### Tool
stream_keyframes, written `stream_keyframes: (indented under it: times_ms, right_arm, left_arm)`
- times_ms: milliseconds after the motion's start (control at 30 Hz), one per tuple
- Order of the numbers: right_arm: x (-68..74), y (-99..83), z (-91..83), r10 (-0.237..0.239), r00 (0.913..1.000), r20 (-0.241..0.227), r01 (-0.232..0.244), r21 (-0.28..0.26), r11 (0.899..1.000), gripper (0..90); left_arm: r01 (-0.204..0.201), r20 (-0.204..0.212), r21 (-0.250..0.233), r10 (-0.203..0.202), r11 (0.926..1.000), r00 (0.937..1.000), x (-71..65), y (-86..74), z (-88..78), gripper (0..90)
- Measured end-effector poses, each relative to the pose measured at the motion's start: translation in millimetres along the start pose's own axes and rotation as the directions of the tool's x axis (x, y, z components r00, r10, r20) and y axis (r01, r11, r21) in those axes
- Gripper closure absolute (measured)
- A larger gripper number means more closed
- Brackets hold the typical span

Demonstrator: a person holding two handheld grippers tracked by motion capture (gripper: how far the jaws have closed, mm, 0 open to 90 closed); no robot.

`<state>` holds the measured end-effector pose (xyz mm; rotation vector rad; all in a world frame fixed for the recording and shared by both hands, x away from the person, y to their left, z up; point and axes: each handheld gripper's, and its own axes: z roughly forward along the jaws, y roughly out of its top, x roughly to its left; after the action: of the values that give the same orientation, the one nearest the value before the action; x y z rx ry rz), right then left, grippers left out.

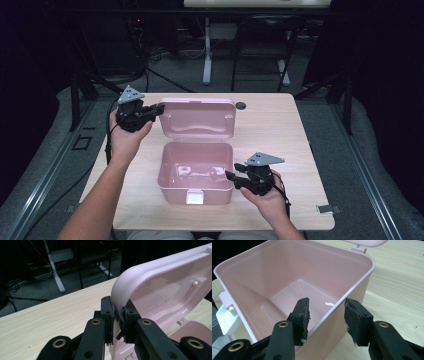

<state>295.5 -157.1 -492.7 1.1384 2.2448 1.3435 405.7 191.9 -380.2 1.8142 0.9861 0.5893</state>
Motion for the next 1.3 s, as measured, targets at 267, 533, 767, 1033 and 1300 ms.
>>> stream_keyframes:
  times_ms: [267,533,767,1033,1300]
  right_arm:
    - [0.1,-0.9,0.3,0.0,1.0,0.001,0.0,-0.001,1.0,54.2]
    - [-0.1,-2.1,1.0,0.004,1.0,-0.001,-0.004,-0.015,1.0,54.1]
    - [-0.7,-3.0,1.0,0.007,1.0,-0.003,-0.007,-0.022,1.0,54.1]
    - [-0.5,-3.6,1.3,0.01,0.9999,-0.003,-0.01,-0.026,1.0,53.7]
    - [-0.2,-4.2,1.4,0.016,0.9999,-0.002,-0.016,-0.028,0.999,53.6]
  left_arm:
    - [0.029,0.006,-0.008,-0.029,0.9995,0.9996,4.8,0.1,6.6,82.5]
    - [0.044,0.001,-0.004,-0.044,0.999,0.999,8.9,1.9,15.0,82.3]
    - [0.052,-0.006,0.005,-0.052,0.9986,0.9986,11.9,2.8,21.8,82.1]
    - [0.074,-0.002,0.002,-0.074,0.9972,0.9972,15.4,2.1,27.6,82.0]
    - [0.089,-0.006,0.008,-0.089,0.996,0.996,17.5,2.2,32.7,81.8]
